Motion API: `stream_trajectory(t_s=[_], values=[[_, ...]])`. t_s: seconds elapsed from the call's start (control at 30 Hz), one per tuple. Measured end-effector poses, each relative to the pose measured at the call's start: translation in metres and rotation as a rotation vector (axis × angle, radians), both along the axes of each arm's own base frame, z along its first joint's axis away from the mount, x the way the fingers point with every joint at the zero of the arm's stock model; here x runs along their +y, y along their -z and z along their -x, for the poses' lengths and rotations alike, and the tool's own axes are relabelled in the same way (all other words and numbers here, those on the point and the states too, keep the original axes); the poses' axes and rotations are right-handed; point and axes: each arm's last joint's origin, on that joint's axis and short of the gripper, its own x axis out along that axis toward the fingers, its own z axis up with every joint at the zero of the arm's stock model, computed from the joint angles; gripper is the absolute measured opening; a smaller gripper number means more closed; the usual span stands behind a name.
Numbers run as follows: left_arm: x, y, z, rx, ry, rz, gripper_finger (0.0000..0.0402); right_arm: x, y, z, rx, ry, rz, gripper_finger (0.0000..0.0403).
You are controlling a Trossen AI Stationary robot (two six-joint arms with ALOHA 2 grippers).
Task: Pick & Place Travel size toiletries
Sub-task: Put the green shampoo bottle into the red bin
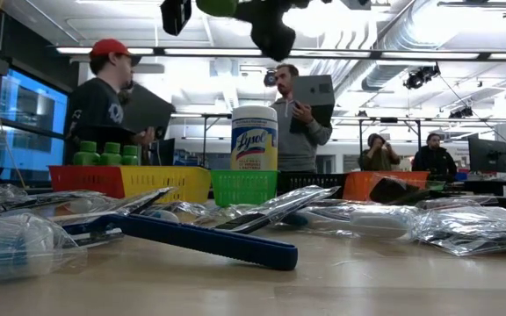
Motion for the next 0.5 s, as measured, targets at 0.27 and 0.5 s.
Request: stream_trajectory(t_s=[0.27, 0.5], values=[[0.001, 0.004, 0.002, 0.051, -0.015, -0.015, 0.009, -0.011, 0.008, 0.013, 0.172, 0.005, 0.001, 0.0247], [0.012, 0.004, 0.021, 0.157, -0.203, -0.076, 0.009, -0.017, -0.008, 0.038, 0.236, 0.115, 0.123, 0.0244]])
